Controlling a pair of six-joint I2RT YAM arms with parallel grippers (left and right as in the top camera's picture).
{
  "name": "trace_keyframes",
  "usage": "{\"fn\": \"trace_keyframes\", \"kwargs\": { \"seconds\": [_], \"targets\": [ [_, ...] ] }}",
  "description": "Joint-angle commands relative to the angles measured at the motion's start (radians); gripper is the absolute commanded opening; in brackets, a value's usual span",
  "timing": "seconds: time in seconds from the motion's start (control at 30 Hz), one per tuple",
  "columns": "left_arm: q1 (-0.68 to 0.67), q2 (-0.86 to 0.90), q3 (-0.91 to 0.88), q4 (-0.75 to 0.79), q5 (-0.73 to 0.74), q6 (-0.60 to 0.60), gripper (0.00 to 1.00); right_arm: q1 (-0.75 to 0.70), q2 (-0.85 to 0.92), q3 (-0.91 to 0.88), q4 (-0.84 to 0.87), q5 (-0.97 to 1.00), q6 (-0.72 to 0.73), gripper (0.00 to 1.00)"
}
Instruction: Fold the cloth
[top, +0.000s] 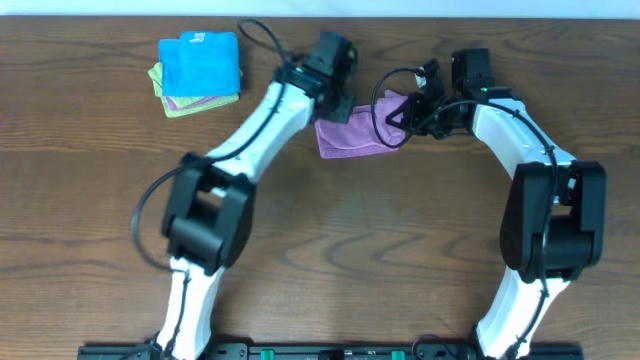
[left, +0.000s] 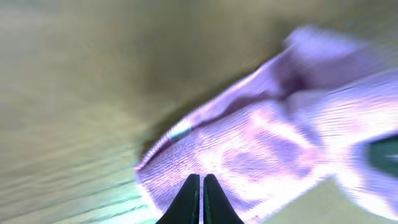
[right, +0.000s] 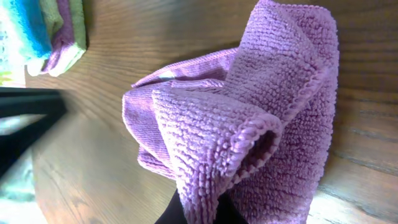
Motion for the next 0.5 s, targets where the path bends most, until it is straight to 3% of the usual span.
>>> {"fn": "trace_keyframes", "kwargs": {
  "seconds": [0.0, 0.33, 0.47],
  "targets": [
    [-0.003, -0.103, -0.003, -0.011, 0.022, 0.024, 0.06, 0.020, -0.021, 0.017, -0.002, -0.006, 0.031, 0.01],
    [0.075, -0.317, -0.003, -0.127, -0.026, 0.060, 0.06, 0.101, -0.021, 0.039, 0.000, -0.008, 0.031, 0.02],
    [0.174, -0.395, -0.003, -0.224, 0.085, 0.075, 0.06, 0.129, -0.021, 0.054, -0.001, 0.007, 0.035, 0.02]
  ]
}}
